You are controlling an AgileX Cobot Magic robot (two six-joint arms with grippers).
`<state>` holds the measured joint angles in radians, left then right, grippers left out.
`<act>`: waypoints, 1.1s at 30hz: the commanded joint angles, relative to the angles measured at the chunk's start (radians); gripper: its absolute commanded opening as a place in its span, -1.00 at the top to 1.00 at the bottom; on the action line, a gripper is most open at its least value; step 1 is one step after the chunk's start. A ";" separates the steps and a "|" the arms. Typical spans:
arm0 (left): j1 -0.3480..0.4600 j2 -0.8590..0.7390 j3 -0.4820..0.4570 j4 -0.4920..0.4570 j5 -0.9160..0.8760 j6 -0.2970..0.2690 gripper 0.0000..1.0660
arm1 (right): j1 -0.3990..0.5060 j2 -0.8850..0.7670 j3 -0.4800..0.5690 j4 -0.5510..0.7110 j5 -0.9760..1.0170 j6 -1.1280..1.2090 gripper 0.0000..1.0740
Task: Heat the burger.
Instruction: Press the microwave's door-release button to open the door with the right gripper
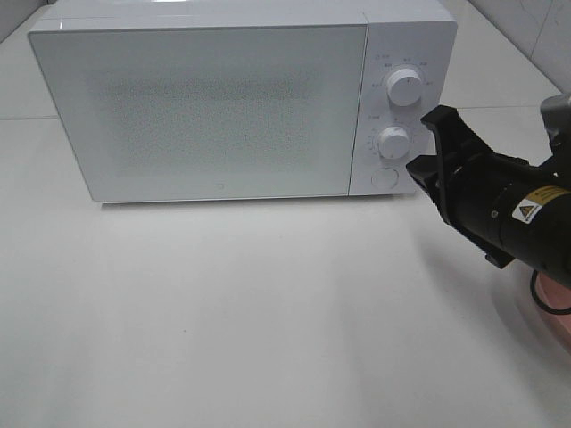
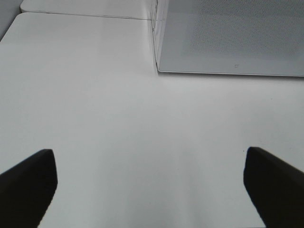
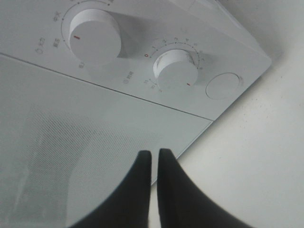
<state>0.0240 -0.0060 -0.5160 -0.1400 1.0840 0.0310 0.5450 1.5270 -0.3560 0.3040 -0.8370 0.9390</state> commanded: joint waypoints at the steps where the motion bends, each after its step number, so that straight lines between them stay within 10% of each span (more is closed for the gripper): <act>1: -0.005 -0.014 0.001 -0.003 -0.017 -0.006 -0.88 | 0.002 -0.001 0.000 0.019 -0.005 0.152 1.00; 14: -0.005 -0.014 0.001 -0.003 -0.017 -0.006 -0.88 | -0.007 0.049 -0.001 0.153 0.067 0.273 1.00; 33: -0.005 -0.014 0.001 -0.003 -0.017 -0.006 -0.88 | -0.148 0.303 -0.141 -0.080 0.015 0.456 1.00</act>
<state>0.0240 -0.0060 -0.5160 -0.1400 1.0830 0.0310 0.4030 1.8290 -0.4870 0.2460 -0.8160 1.3890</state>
